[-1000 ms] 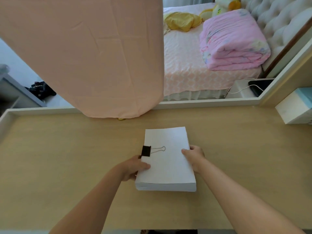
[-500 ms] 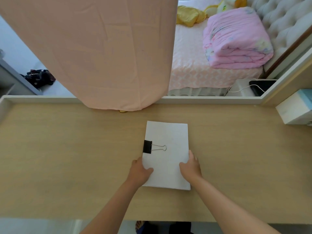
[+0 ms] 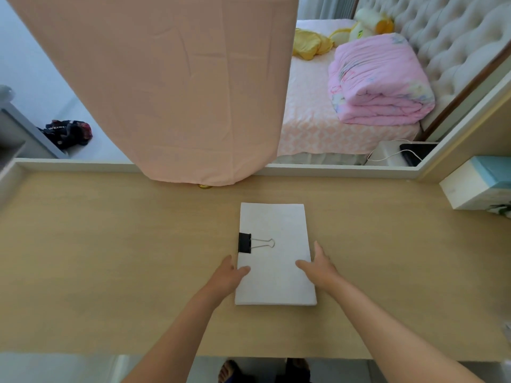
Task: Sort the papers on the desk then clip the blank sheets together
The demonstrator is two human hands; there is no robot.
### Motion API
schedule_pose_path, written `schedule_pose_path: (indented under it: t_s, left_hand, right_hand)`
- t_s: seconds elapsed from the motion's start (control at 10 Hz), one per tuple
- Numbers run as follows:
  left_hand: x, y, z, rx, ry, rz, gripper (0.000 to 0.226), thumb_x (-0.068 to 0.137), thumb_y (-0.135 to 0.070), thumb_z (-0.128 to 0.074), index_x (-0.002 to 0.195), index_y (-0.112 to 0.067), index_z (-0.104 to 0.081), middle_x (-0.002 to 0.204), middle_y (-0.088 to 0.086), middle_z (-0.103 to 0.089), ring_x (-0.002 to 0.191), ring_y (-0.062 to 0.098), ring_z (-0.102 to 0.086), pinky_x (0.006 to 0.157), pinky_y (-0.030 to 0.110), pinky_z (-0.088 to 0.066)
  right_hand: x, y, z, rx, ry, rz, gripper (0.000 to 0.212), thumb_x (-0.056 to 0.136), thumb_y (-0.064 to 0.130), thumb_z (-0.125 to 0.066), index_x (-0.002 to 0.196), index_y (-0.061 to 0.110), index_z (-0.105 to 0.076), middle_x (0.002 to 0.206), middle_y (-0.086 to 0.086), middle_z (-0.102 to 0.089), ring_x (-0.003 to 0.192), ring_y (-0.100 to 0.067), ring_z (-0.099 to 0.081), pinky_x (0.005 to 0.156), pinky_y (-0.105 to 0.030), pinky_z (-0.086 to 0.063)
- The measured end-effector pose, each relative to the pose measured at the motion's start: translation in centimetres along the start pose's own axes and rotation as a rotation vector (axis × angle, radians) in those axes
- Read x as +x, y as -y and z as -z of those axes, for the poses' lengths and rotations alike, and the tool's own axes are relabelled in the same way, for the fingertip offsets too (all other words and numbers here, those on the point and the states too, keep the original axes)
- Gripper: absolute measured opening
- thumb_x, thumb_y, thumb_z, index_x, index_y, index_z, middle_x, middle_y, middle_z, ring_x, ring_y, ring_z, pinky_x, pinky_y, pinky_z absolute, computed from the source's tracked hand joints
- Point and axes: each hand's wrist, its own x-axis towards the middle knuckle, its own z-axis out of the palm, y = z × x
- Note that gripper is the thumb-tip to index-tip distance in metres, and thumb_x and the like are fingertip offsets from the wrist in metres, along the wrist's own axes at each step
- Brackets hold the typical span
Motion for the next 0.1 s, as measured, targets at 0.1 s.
schedule_pose_path:
  t_s: [0.1]
  left_hand:
    - [-2.34, -3.24, 3.7, -0.057, -0.172, -0.157, 0.059, 0.095, -0.038, -0.057, 0.148, -0.022, -0.036, 0.15, 0.001, -0.043, 0.133, 0.02, -0.045, 0.106, 0.034, -0.038]
  right_hand:
    - [-2.14, 4.02, 4.65, 0.128, -0.021, 0.223, 0.067, 0.094, 0.035, -0.061, 0.152, 0.024, -0.031, 0.155, 0.001, -0.038, 0.134, -0.018, -0.046, 0.105, -0.034, -0.04]
